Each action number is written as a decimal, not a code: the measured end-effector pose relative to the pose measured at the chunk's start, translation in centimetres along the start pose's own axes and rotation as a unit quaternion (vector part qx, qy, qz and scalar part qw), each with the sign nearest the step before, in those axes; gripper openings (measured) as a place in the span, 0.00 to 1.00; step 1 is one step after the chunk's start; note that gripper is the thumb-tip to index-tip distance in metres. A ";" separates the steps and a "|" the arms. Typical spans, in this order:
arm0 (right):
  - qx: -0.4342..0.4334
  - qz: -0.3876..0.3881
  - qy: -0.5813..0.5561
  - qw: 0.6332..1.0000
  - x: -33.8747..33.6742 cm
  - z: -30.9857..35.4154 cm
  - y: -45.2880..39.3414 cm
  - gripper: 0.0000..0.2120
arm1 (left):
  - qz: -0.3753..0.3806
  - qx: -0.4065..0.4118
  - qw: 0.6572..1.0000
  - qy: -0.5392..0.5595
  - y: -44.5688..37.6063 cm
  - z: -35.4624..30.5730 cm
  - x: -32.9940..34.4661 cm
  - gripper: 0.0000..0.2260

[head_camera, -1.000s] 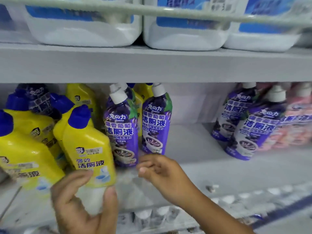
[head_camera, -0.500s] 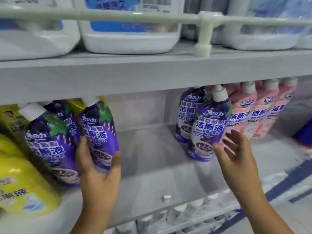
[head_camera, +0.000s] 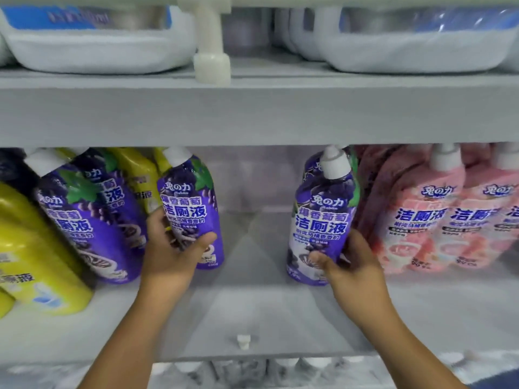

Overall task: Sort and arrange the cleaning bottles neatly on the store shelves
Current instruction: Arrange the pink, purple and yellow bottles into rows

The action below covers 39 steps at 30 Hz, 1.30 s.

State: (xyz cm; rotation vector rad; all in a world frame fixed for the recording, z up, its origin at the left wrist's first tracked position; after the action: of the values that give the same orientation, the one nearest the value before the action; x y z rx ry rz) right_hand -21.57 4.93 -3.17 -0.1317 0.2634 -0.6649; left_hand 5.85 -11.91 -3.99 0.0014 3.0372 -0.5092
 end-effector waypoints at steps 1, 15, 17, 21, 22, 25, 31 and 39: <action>-0.012 0.013 -0.005 1.000 0.9 0.2 -0.3 0.22 | -0.007 -0.006 1.000 -0.008 0.1 -0.3 0.4 0.35; -0.056 0.001 -0.015 0.998 10.7 0.5 -8.3 0.23 | 0.042 -0.002 0.999 -0.006 -4.7 -0.2 6.6 0.27; -0.042 0.001 -0.021 0.999 10.7 0.2 -9.1 0.24 | 0.078 -0.021 0.996 -0.027 -5.8 1.0 6.6 0.19; -0.036 0.027 -0.053 0.998 10.8 -1.1 -10.8 0.27 | 0.140 -0.033 0.989 -0.029 -7.4 2.3 7.2 0.15; -0.031 0.028 -0.057 0.997 10.8 -1.1 -10.9 0.26 | 0.144 -0.038 0.989 -0.022 -7.7 2.4 7.3 0.15; -0.020 0.006 -0.055 0.998 10.8 -1.7 -11.6 0.27 | 0.157 -0.058 0.986 0.004 -8.4 2.9 7.8 0.18; 0.020 0.017 -0.071 0.997 11.0 -2.0 -12.6 0.23 | 0.158 -0.083 0.983 0.053 -8.7 3.6 8.3 0.17; 0.033 0.018 -0.070 0.997 11.2 -3.1 -13.4 0.19 | 0.133 -0.096 0.985 0.060 -8.8 4.0 8.7 0.18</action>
State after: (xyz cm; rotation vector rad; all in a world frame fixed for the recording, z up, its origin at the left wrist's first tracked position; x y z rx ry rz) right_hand -21.90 -12.67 -5.62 -0.1100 0.1088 -0.6255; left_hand -2.66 -21.62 -5.38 0.4379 3.1174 -0.2010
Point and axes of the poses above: each hand's wrist, its own y-axis away from the middle knuckle, its own x-axis out of the palm, z = x × y, the point moved 4 cm from there along -y, towards the middle knuckle, and after that the axes turned 4 degrees about y, right-handed, at the moved point
